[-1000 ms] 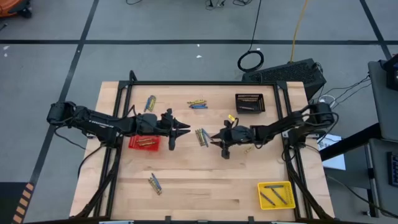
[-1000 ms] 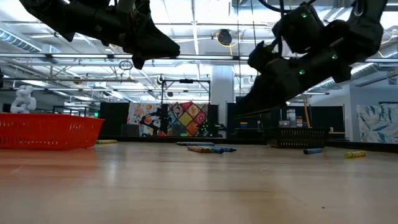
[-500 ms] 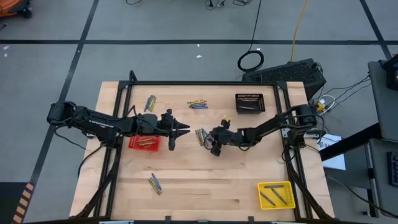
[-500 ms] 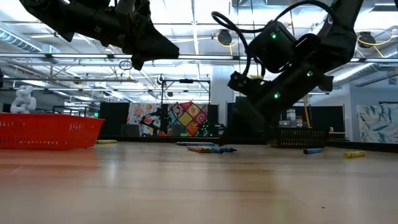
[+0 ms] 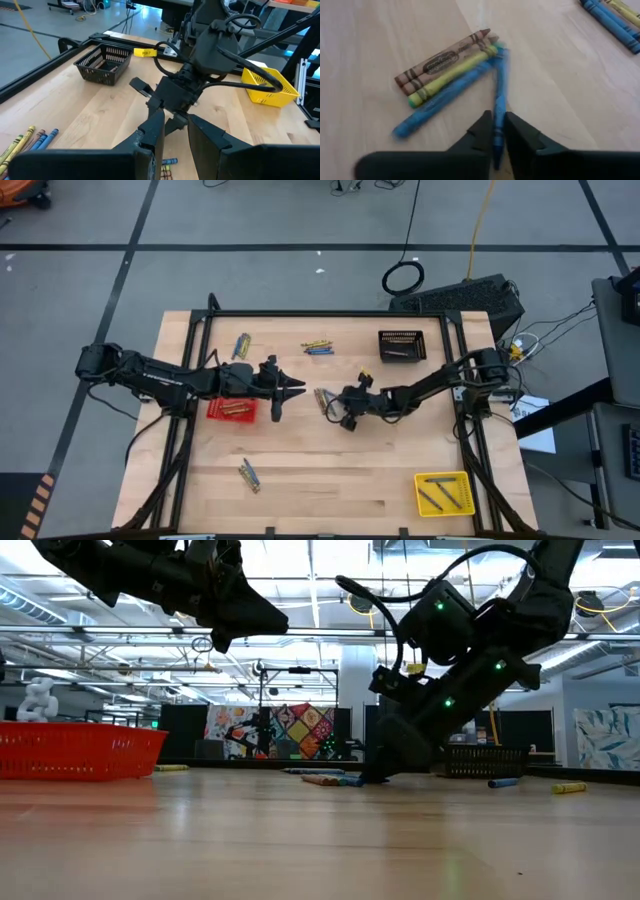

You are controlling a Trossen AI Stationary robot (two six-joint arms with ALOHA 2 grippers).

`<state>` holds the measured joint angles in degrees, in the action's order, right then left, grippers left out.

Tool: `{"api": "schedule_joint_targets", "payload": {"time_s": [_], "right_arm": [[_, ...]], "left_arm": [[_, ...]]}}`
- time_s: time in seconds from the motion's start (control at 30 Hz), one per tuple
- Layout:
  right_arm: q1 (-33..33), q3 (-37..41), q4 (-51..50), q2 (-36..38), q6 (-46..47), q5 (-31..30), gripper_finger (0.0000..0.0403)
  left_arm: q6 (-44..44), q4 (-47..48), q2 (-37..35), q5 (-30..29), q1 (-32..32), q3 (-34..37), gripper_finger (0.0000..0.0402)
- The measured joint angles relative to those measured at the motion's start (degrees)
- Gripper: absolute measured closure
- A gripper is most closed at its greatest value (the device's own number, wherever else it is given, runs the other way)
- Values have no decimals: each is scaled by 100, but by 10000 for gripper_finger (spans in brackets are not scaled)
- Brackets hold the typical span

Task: Sort crayons
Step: Put the blue crayon into the yellow bin

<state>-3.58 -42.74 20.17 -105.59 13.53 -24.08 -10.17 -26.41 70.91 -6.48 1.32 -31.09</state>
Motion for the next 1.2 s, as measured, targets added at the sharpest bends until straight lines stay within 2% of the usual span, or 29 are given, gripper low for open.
{"api": "schedule_joint_targets", "payload": {"time_s": [0.07, 0.17, 0.27, 0.33, 0.47, 0.57, 0.67, 0.8, 0.93, 1.1, 1.2], "right_arm": [[-29, 6, -184, 125, -148, -12, 392], [-163, 28, -861, 567, -223, -373, 393], [-490, 21, -1900, 1386, -178, -613, 398], [-822, 17, -2750, 2039, -6, -548, 399], [-1651, -123, -4360, 3242, 798, 352, 400], [-2433, -486, -5443, 3733, 1872, 1170, 401], [-3213, -1040, -6373, 3850, 3105, 1737, 402], [-3971, -1673, -7266, 3808, 5244, 2647, 402], [-4561, -1762, -7472, 3682, 6639, 3395, 402], [-4974, -1578, -7458, 3344, 7174, 4219, 395], [-5075, -1517, -7451, 3091, 7131, 4216, 388]], "left_arm": [[0, 0, 0, 0, 0, 0, 313], [1, -1, 0, 0, 0, 0, 313], [2, 8, 0, 0, 0, 0, 313], [2, 22, 0, 1, 3, 0, 313], [4, 44, 0, 2, 4, 0, 313], [21, 199, 0, 37, 20, 0, 313], [327, 736, 0, 322, 70, 0, 313], [624, 1586, 0, 1119, 227, 0, 313], [618, 2253, 0, 1134, 465, 0, 313], [621, 2444, 0, 802, 685, 0, 313], [656, 2596, 0, 926, 782, 0, 313]]}}
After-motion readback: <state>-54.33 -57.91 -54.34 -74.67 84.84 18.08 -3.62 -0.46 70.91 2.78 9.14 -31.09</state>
